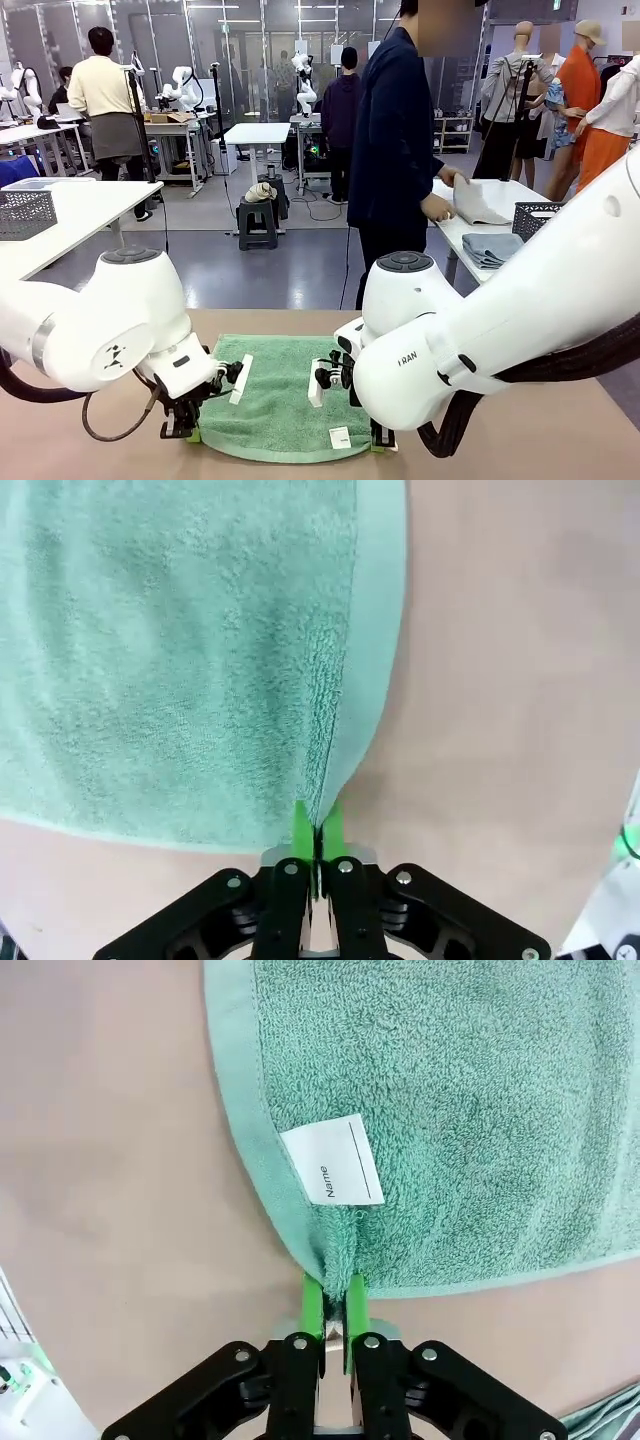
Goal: Fold the towels and place them in the basket.
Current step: When a person lays out a Towel with hook on the table, fold it in half twice.
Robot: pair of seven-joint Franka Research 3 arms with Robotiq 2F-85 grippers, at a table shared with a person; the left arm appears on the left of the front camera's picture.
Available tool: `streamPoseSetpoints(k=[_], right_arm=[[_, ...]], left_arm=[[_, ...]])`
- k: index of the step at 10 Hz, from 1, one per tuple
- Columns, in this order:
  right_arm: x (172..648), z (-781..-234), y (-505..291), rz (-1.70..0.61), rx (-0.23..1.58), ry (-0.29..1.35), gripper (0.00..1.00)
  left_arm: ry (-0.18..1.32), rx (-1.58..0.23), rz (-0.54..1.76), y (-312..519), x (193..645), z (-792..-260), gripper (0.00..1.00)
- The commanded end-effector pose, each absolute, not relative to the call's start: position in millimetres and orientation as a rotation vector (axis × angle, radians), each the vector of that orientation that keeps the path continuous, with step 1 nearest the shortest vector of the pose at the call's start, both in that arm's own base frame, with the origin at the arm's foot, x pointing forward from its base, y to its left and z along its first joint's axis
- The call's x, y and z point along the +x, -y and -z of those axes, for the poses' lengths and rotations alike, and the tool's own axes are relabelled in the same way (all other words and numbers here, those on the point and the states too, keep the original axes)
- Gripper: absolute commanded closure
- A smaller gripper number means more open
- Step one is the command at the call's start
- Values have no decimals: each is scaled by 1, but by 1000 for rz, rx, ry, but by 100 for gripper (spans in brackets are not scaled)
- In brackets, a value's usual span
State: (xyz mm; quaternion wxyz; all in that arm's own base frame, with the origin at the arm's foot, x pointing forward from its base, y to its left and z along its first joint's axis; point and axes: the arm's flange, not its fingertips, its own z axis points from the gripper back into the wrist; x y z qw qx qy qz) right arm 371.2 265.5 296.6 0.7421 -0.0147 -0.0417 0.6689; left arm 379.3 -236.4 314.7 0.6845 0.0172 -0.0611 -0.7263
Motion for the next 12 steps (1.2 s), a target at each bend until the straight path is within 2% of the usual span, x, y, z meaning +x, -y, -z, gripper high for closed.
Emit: streamPoseSetpoints(k=[1,7,11,12], right_arm=[[380,-313,-262,-1479,-49,106,100],[425,-367,-261,-1482,-115,173,100],[433,-373,-261,-1470,-143,166,100],[428,-375,-265,-1464,-116,193,100]], left_arm=[[175,53,1612,231,384,-340,100],[216,84,1619,227,417,-382,100],[210,103,1609,231,435,-385,100],[246,85,1600,229,424,-383,100]])
